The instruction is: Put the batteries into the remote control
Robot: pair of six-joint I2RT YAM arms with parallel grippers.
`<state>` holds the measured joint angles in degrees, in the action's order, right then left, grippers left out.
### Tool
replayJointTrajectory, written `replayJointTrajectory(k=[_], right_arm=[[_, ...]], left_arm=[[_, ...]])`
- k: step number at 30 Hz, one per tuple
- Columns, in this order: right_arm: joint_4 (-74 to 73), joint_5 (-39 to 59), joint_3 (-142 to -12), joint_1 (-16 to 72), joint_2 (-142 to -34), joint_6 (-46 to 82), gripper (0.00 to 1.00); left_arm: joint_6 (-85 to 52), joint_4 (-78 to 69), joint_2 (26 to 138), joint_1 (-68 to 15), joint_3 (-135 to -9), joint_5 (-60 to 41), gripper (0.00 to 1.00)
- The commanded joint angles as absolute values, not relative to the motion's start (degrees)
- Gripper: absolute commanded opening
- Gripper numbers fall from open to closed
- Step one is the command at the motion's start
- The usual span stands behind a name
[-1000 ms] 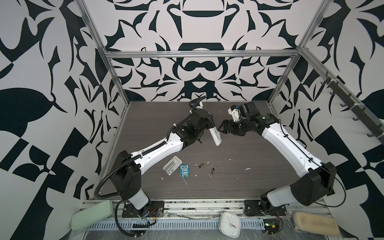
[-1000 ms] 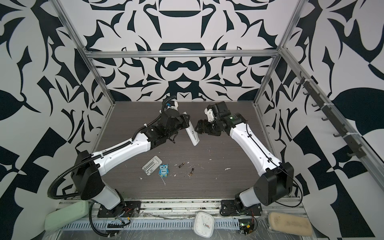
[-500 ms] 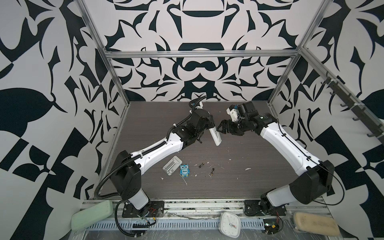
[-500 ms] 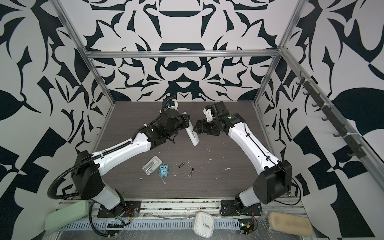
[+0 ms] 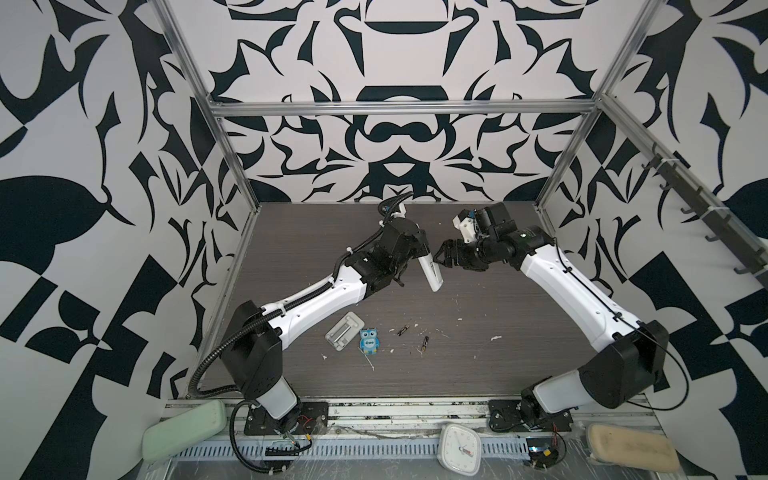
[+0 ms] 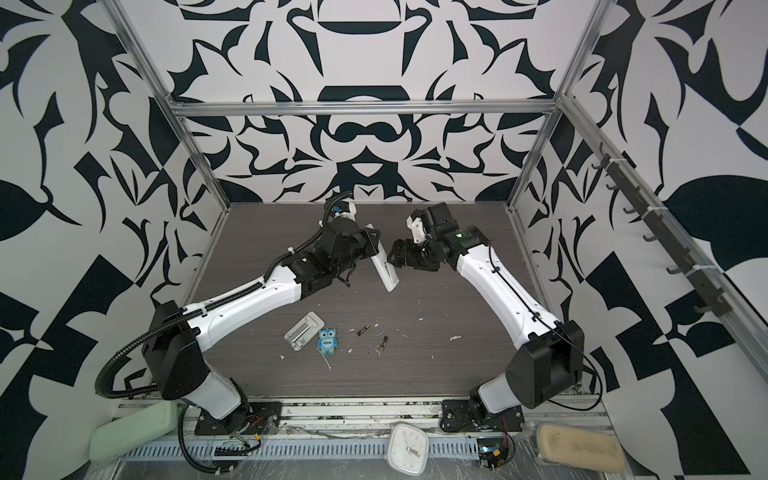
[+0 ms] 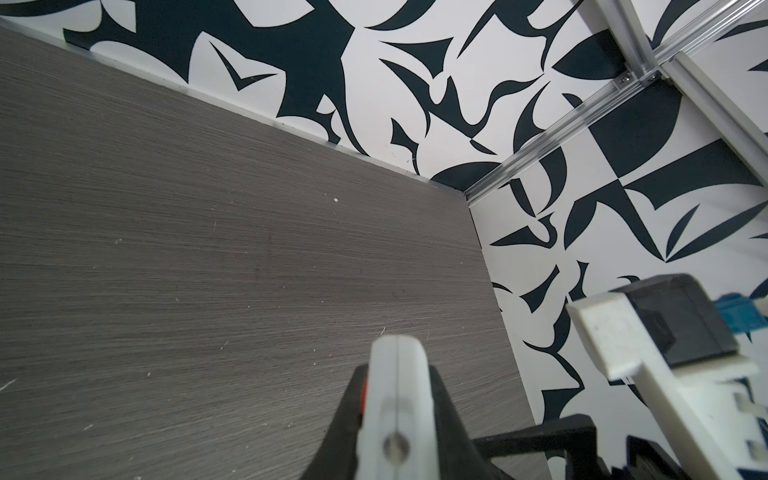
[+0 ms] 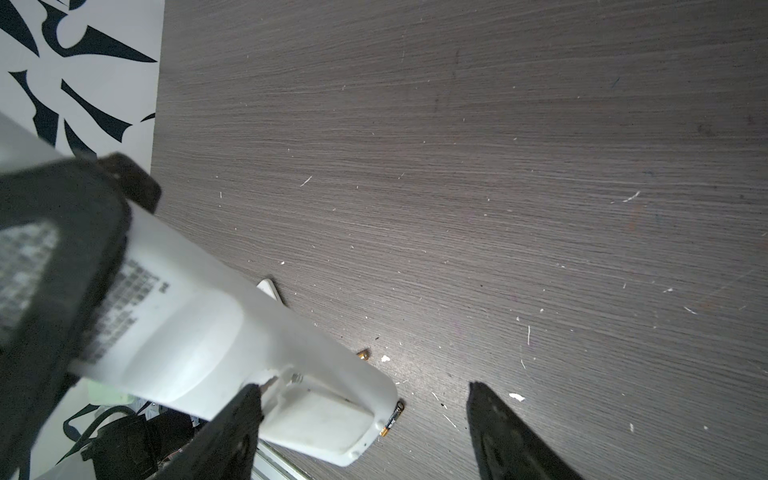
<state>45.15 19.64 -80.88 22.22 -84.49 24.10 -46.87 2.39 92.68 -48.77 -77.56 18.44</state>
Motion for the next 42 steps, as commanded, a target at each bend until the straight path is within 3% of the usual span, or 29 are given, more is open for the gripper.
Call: replayJointTrajectory(k=[1,33,42], right_arm=[[44.55,17.67,-81.65,22.19,-83.20,24.13,0.81],[40.16,20.13,-79.22,22.24,-78.65,22.74,0.82],[38.51,24.46,-76.53,22.22,-74.64,11.67,0.85]], left_arm=[[-47.37,0.18,91.56,-48.78,-78.22,18.54,0.00],[-47.13,0.86,91.93,-48.96,-79.08,18.04,0.00],[-45.67,3.77,91.37,-48.96,-80.54,17.19,0.00]])
